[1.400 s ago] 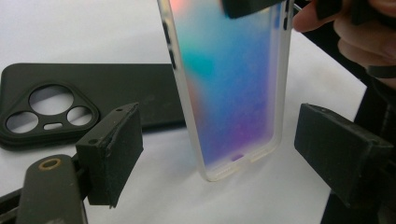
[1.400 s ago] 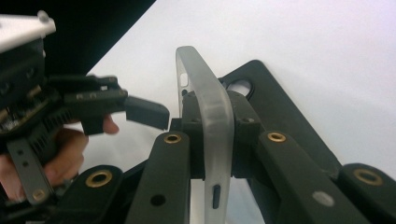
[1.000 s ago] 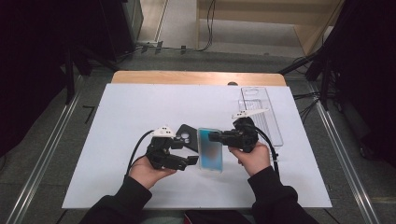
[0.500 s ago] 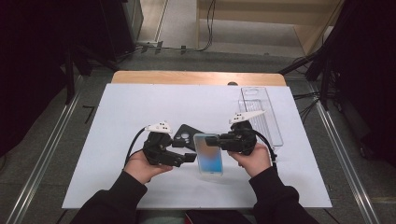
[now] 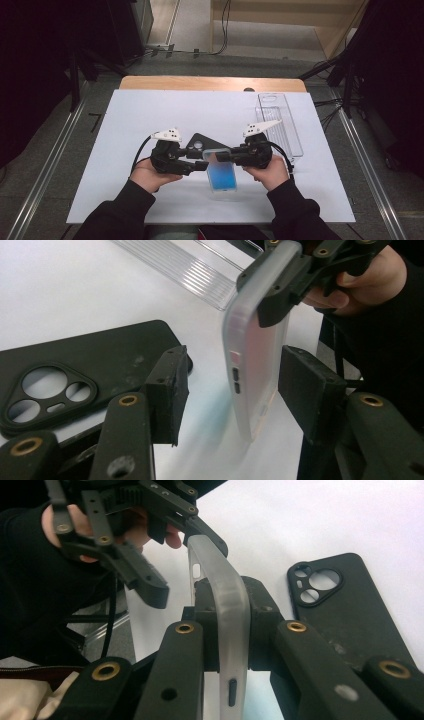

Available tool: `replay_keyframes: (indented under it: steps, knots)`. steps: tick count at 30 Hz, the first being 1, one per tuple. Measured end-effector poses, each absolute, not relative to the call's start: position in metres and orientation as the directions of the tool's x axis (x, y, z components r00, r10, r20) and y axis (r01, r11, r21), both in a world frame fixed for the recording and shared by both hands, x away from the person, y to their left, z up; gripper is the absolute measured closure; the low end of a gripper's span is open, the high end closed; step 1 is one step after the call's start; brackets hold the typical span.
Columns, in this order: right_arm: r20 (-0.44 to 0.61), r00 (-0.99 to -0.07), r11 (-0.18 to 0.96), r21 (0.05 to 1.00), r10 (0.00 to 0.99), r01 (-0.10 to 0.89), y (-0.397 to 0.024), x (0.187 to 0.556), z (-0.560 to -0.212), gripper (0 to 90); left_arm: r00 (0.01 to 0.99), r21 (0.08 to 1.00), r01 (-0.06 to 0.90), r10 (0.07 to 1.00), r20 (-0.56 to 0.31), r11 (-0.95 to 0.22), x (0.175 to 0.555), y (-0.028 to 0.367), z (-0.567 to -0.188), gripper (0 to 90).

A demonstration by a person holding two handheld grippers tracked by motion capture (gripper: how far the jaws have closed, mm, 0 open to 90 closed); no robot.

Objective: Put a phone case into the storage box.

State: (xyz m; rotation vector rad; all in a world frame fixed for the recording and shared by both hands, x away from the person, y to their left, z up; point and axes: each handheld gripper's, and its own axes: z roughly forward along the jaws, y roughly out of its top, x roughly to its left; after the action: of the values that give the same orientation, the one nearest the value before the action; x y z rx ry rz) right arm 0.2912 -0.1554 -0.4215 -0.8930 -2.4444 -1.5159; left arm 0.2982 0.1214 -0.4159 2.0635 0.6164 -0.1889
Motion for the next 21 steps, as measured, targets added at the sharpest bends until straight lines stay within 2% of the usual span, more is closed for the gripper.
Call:
replay_keyframes:
  steps: [4,17,21]
  knots:
    - [0.399,-0.827,0.327,0.781,0.396,0.533,-0.1539,0.2904,-0.4207,77.5,0.867,0.749,0.49,0.336,-0.368,-0.445,0.2998,0.12,-0.4155,52.7]
    - [0.411,-0.845,0.34,0.784,0.343,0.519,-0.1498,0.2891,-0.4212,77.6,0.887,0.754,0.462,0.238,-0.396,-0.467,0.3043,0.1211,-0.4132,79.3]
    - [0.404,-0.851,0.344,0.788,0.334,0.51,-0.1489,0.2888,-0.4212,77.5,0.879,0.752,0.476,0.229,-0.418,-0.455,0.3063,0.1231,-0.4112,81.8]
